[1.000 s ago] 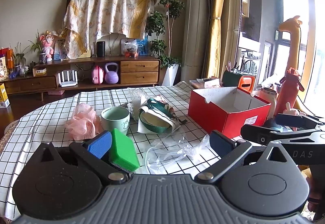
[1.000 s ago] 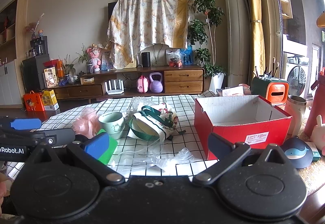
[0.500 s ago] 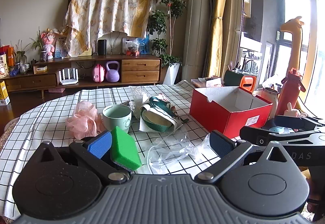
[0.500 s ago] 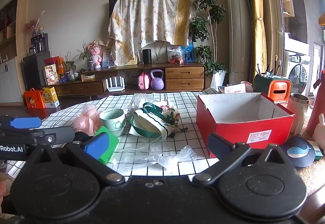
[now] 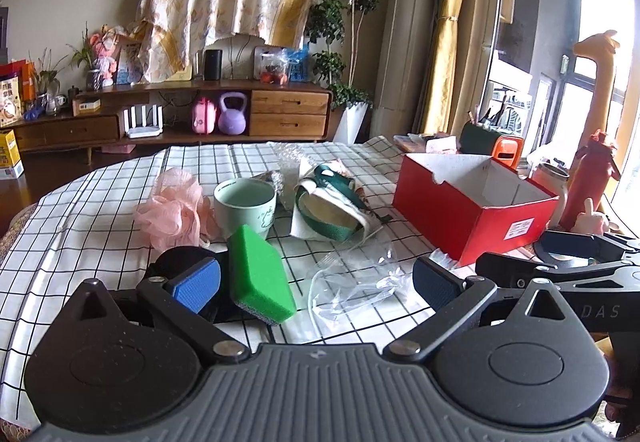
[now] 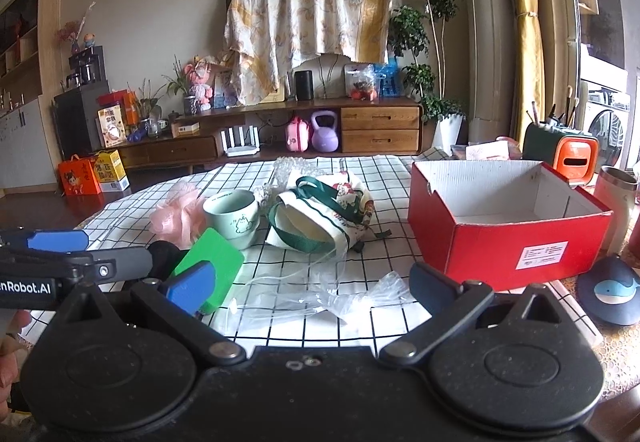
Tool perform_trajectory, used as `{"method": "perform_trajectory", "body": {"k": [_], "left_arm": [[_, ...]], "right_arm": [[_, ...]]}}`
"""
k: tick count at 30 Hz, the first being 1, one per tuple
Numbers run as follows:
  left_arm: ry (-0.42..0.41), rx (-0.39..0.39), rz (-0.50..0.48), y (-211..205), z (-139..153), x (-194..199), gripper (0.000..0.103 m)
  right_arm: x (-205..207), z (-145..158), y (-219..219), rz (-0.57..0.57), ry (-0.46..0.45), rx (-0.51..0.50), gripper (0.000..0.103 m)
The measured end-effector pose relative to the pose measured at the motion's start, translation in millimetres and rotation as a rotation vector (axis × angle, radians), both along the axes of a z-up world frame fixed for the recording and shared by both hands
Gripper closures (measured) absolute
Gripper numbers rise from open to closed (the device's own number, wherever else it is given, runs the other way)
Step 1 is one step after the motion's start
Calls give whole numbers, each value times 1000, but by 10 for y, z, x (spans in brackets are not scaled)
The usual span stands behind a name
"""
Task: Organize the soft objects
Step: 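Move the left tool to the black fabric item while the right tool approaches the clear plastic bag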
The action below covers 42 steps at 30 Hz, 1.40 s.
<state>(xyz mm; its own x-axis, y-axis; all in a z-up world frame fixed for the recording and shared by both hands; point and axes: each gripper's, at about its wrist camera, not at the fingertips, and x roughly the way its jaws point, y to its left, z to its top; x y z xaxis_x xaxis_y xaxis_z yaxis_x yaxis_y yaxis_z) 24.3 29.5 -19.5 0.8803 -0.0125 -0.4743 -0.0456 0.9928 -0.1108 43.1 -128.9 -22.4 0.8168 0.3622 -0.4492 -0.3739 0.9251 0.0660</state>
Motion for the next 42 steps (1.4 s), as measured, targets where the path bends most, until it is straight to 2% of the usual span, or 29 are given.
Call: {"method": "perform_trajectory", "body": {"k": [5, 13, 21, 29, 34, 38, 42], "left_arm": [[46, 2, 69, 183, -104, 154, 0], [89, 94, 133, 447, -298, 443, 0], [190, 98, 173, 761, -646, 692, 0], [268, 143, 181, 911, -944, 904, 0], [313, 116, 155, 1027, -1081, 1024, 0], [314, 108, 154, 1065, -1152, 1070, 0], [316, 101, 153, 1071, -1198, 1106, 0]], "right_arm": [[225, -90, 43, 46, 53, -20, 0], [530, -350, 217, 176, 73, -133, 1], [879, -624, 366, 286, 103, -270, 3], [1184, -845, 458, 347, 145, -360, 12], [1278, -936, 510, 383, 151, -401, 12], [1347, -997, 514, 388, 164, -419, 14], [1376, -1033, 514, 382, 166, -434, 25]]}}
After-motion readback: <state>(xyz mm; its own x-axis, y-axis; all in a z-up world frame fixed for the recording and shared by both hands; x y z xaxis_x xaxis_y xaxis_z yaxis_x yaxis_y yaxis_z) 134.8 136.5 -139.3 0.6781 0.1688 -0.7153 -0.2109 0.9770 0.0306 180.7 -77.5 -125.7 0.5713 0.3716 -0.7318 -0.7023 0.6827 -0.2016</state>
